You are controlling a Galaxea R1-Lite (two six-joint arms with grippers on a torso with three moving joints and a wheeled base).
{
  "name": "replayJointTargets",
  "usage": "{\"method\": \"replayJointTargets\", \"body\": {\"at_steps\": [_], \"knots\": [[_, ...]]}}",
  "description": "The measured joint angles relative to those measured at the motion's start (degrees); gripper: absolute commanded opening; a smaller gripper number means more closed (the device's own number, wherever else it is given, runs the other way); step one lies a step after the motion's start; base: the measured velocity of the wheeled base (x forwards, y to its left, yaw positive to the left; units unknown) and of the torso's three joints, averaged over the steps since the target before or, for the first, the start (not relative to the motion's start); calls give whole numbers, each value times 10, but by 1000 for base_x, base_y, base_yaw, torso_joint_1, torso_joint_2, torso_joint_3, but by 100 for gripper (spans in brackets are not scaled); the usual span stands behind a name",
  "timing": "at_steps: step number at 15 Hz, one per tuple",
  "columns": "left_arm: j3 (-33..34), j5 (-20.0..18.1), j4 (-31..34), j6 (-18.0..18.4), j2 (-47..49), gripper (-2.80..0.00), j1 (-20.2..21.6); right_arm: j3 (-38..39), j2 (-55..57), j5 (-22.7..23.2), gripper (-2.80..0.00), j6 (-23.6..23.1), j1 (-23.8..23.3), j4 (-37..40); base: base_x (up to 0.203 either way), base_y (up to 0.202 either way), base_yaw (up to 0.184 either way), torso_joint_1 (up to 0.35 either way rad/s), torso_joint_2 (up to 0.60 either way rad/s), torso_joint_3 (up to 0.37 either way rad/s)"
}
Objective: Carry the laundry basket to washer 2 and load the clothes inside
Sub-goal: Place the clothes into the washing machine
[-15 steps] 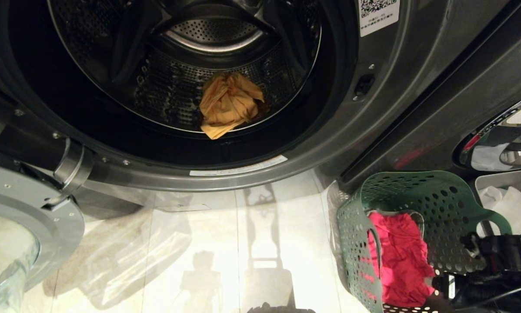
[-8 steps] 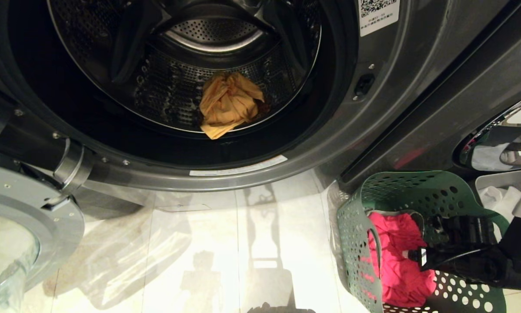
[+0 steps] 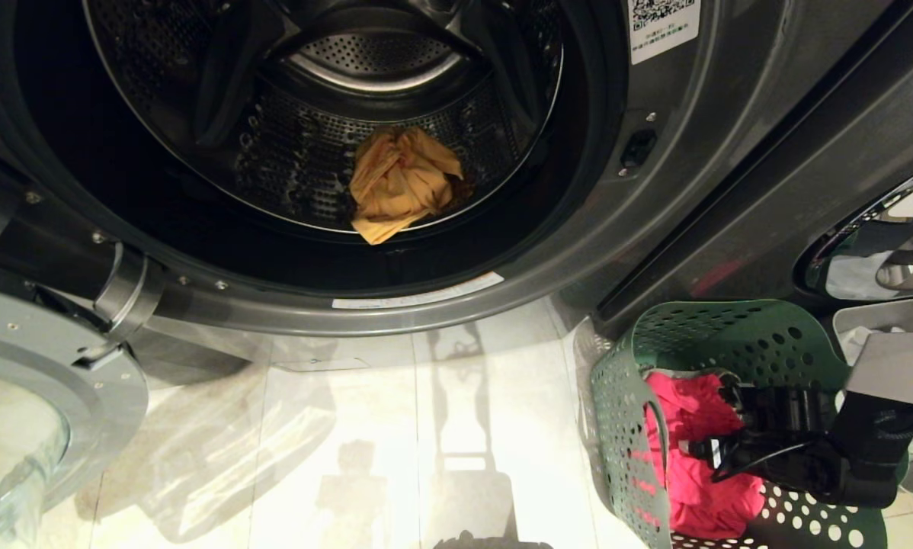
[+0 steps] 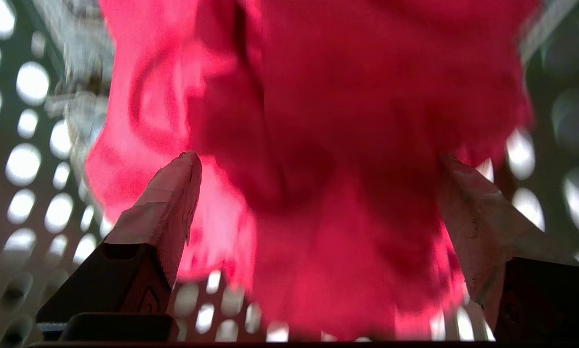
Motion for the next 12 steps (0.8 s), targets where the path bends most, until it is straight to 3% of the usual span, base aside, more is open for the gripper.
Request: {"method": "replayJointTargets", "body": {"at_steps": [2,9,10,12], "knots": [[0,0,0,0,0,-280,0,-34,35,0,0,-2,3,-35,0,0,0,0,0,0],[0,0,0,0,0,-280,0,-166,139,-3,0,-58,9,-41,0,0,0,0,0,0],[0,0,0,0,0,-280,0,-175,149,-3,-280,-59,10,-42,0,0,0,0,0,0],[0,0,0,0,0,-280,0,-187,162,-3,-280,-60,12,-43,0,0,0,0,0,0]]}}
